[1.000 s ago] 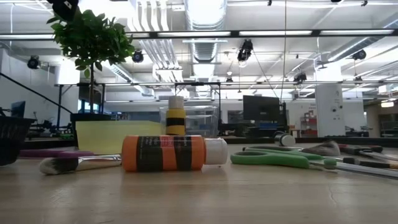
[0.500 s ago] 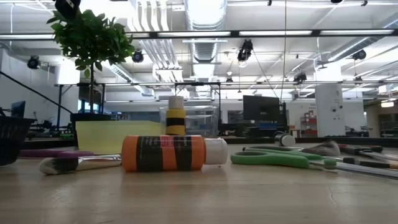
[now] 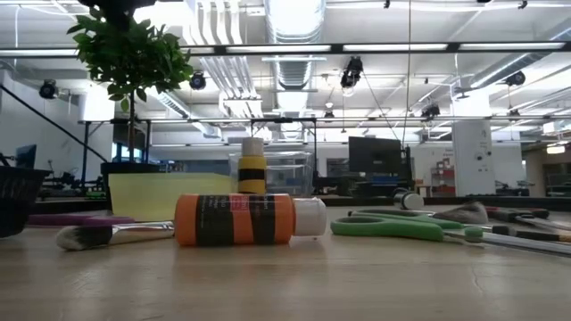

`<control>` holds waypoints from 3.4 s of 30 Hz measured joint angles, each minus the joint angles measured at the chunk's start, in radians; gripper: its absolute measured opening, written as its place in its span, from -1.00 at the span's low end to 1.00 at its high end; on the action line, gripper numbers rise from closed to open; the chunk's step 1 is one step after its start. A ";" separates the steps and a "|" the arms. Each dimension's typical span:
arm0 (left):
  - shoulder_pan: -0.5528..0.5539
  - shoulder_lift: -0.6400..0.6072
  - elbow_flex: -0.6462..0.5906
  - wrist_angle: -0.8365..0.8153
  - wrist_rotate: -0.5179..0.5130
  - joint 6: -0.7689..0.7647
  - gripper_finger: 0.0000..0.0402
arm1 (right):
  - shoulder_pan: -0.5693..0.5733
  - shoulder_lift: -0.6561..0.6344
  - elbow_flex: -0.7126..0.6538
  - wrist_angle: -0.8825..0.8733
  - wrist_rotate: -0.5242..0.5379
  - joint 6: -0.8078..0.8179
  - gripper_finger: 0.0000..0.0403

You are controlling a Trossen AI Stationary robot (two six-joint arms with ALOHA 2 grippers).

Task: Pick & Place Paint Supplies
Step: Put the yellow paint bottle into the black bin

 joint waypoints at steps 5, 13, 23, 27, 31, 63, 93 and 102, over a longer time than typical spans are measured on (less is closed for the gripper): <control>0.000 0.063 0.000 0.114 -0.031 0.148 -0.78 | 0.000 0.005 0.000 0.001 0.060 0.036 0.13; -0.021 0.135 0.019 0.318 -0.031 0.374 -0.78 | 0.001 0.042 0.000 -0.014 0.064 0.009 0.13; -0.116 0.390 0.234 -0.004 -0.053 0.328 -0.47 | 0.001 0.066 0.000 -0.007 0.015 0.045 0.13; -0.145 0.542 0.363 -0.123 -0.178 0.312 -0.08 | 0.001 0.062 0.000 0.015 0.014 0.056 0.13; -0.150 0.691 0.482 -0.274 -0.244 0.280 0.22 | 0.001 0.063 0.011 -0.001 -0.011 0.085 0.13; -0.149 1.124 0.549 -0.249 -0.090 0.200 0.12 | 0.003 0.065 -0.042 -0.165 -0.171 0.105 0.13; -0.089 1.142 0.443 -0.110 -0.067 0.103 0.50 | 0.005 0.063 -0.136 -0.122 -0.230 0.191 0.13; -0.061 1.142 0.404 -0.070 -0.042 0.088 0.50 | 0.005 0.063 -0.136 -0.122 -0.230 0.187 0.13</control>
